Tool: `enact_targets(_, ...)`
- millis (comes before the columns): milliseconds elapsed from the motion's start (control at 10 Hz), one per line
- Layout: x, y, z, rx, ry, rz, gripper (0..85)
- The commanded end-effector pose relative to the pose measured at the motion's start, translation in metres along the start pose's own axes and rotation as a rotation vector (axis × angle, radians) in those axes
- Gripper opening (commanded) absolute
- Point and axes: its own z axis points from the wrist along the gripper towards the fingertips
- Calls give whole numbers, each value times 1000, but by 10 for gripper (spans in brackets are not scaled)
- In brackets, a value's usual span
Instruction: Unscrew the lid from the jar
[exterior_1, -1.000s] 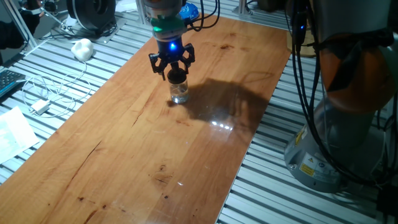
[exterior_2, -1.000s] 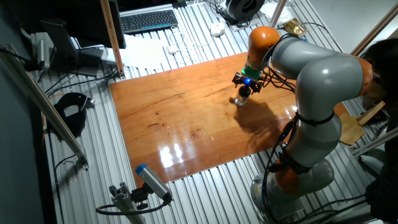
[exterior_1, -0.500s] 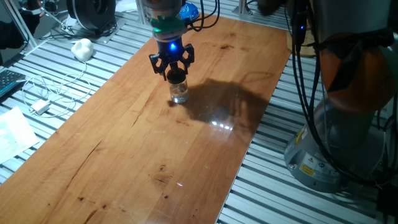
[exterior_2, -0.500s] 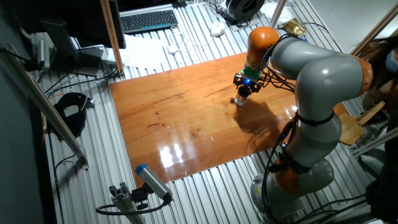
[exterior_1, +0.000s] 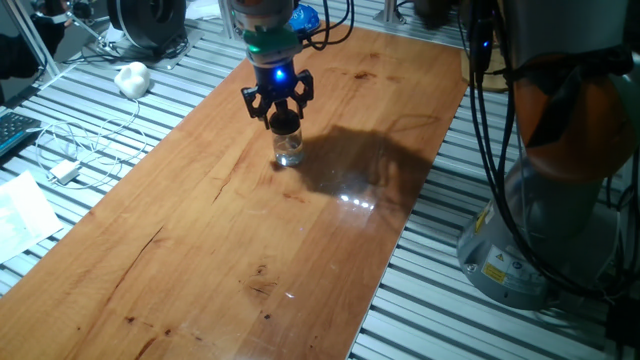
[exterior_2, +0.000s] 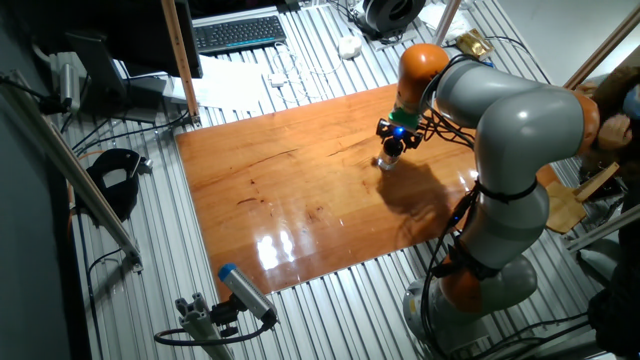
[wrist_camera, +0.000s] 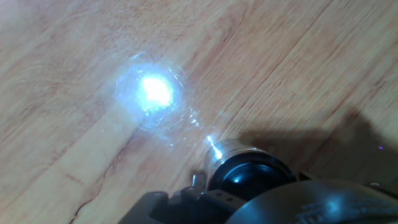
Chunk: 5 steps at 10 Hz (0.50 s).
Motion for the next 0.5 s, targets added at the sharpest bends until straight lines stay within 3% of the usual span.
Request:
enact_targets(0,0,0,0,1,0,-1,680)
enact_targets(400,0,-1,-1,-3,3,-7,680)
